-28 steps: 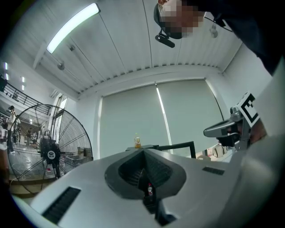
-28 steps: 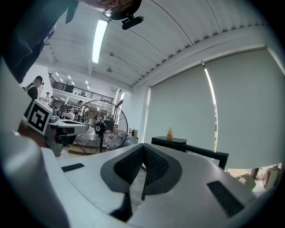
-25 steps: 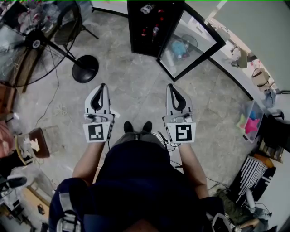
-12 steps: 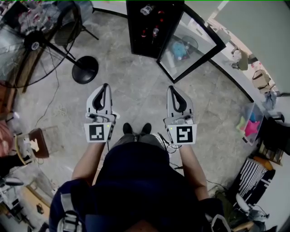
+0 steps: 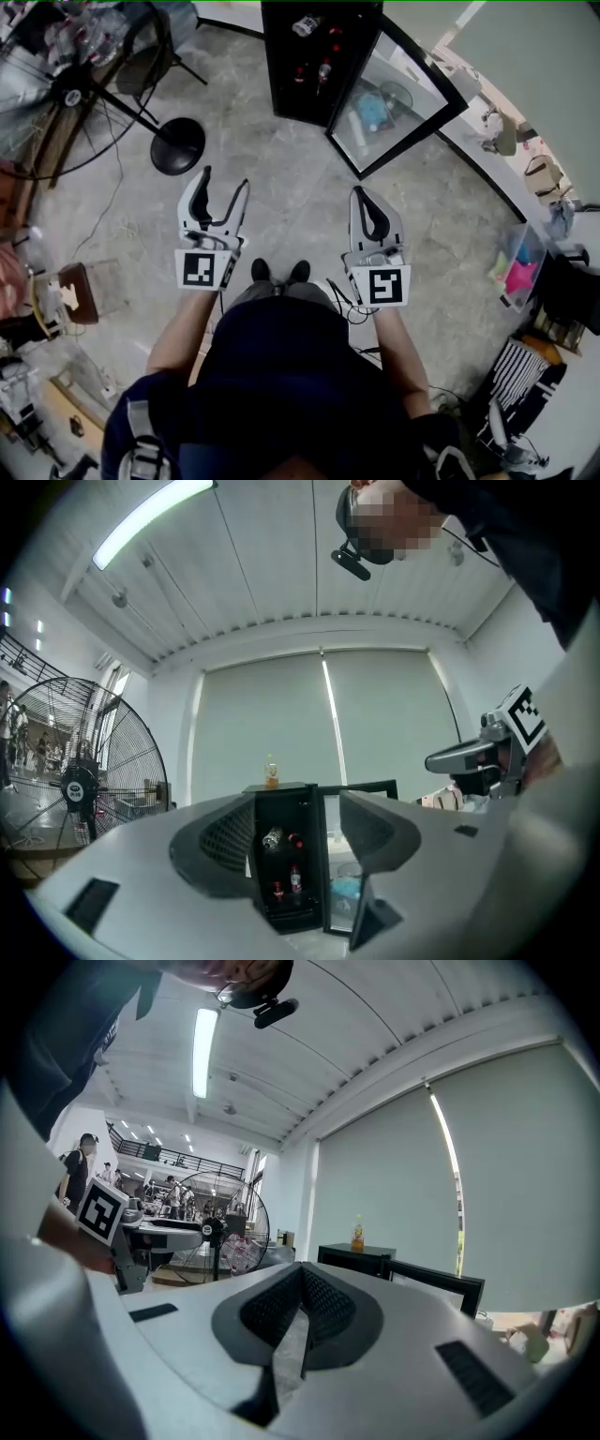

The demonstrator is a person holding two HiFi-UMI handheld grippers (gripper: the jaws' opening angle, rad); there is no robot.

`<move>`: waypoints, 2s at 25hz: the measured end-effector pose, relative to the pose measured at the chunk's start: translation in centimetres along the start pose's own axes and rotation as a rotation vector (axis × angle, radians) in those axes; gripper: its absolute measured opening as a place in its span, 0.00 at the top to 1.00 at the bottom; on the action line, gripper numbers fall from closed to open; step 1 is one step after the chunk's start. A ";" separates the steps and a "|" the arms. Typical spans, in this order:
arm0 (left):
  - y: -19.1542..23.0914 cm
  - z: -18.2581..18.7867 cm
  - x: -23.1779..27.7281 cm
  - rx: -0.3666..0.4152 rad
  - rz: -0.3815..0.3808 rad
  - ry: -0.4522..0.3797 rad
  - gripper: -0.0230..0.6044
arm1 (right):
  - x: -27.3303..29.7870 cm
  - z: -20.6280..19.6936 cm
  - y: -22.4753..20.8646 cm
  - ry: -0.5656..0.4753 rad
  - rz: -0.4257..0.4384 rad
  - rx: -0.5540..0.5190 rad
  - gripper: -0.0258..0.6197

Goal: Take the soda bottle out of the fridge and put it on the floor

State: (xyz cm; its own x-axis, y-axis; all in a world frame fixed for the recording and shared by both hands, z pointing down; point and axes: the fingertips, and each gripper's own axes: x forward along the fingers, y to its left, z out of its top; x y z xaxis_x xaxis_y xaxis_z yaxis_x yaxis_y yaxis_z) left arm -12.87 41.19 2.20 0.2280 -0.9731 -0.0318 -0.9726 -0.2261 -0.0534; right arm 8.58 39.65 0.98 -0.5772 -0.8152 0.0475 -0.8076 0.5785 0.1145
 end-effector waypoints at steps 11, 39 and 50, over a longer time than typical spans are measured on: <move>-3.9 -0.2 6.0 -0.010 -0.055 -0.024 0.46 | 0.0 -1.6 -3.9 0.001 0.036 0.020 0.93; 5.3 -9.4 40.8 0.019 -0.411 -0.054 0.46 | 30.4 -6.2 -13.6 -0.018 -0.241 -0.006 0.93; 2.4 -16.8 50.4 0.005 -0.382 -0.069 0.46 | 33.8 -12.2 -18.3 0.013 -0.206 -0.008 0.93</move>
State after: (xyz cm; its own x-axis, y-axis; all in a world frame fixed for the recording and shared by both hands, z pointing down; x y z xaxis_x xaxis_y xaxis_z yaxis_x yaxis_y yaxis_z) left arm -4.45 -9.14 17.19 0.5760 -0.8139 -0.0758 -0.8171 -0.5709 -0.0795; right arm 5.30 1.13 12.62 -0.3985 -0.9165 0.0351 -0.9074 0.3996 0.1306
